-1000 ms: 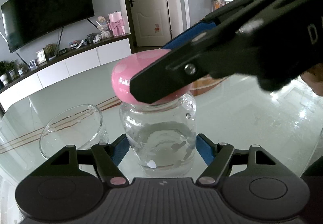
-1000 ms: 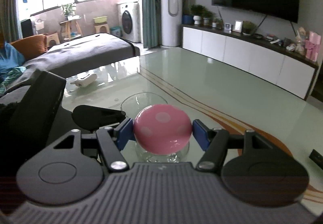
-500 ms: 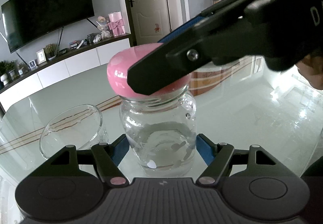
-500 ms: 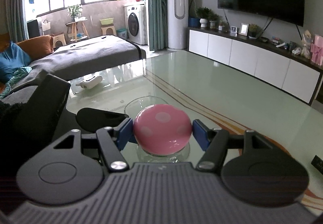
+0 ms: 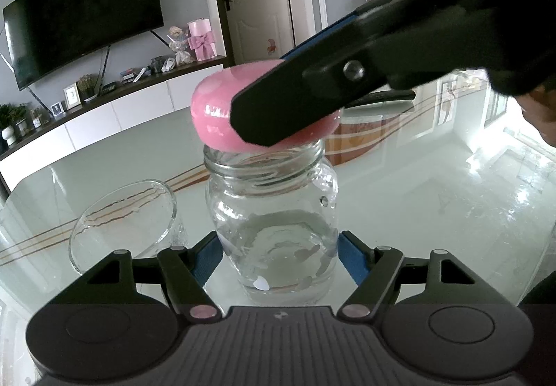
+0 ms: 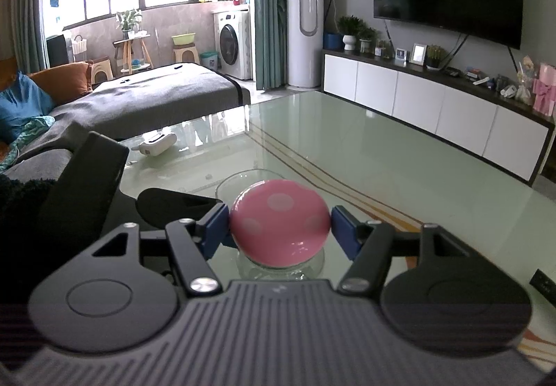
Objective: Unscrew bottle cap and pour
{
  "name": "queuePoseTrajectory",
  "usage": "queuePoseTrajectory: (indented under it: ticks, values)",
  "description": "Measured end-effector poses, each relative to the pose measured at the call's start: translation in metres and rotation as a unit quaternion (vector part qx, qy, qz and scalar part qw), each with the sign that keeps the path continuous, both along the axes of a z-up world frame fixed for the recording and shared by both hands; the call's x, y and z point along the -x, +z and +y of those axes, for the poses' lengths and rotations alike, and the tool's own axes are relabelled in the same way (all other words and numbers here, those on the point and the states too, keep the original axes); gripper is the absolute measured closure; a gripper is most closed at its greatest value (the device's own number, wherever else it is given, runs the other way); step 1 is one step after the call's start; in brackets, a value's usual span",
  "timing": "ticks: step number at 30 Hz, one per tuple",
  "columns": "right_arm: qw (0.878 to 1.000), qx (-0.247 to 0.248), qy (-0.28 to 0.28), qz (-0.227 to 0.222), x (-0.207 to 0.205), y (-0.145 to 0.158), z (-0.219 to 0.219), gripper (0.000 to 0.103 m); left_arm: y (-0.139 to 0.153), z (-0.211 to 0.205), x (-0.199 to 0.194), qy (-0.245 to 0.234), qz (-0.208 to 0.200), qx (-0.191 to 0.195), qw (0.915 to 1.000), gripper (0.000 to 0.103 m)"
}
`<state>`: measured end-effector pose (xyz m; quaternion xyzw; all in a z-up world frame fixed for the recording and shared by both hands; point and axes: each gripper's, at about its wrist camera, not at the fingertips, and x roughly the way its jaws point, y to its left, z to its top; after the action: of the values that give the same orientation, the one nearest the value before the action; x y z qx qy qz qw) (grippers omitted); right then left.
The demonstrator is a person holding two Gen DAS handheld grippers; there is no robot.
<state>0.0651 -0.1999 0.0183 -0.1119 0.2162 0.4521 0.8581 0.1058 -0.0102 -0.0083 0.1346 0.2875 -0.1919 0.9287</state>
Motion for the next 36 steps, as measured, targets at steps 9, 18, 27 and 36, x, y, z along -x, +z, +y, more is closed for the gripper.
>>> queuePoseTrajectory:
  ticks: [9, 18, 27, 36]
  values:
    - [1.0, 0.0, -0.001, 0.004, 0.002, -0.002, 0.002, 0.038, 0.001, 0.003, 0.007, -0.002, -0.004, 0.001, 1.0, 0.022]
    - [1.0, -0.003, -0.005, 0.002, 0.003, -0.001, 0.0, 0.038, 0.0, 0.005, 0.017, 0.0, -0.003, 0.0, 1.0, 0.02]
    - [1.0, -0.003, -0.01, 0.004, 0.003, -0.004, -0.001, 0.038, 0.0, 0.009, 0.022, 0.005, -0.001, -0.002, 1.0, 0.02]
    - [1.0, -0.006, -0.019, 0.006, 0.002, -0.007, -0.004, 0.038, 0.001, 0.02, 0.032, 0.019, 0.003, 0.006, 0.9998, 0.019]
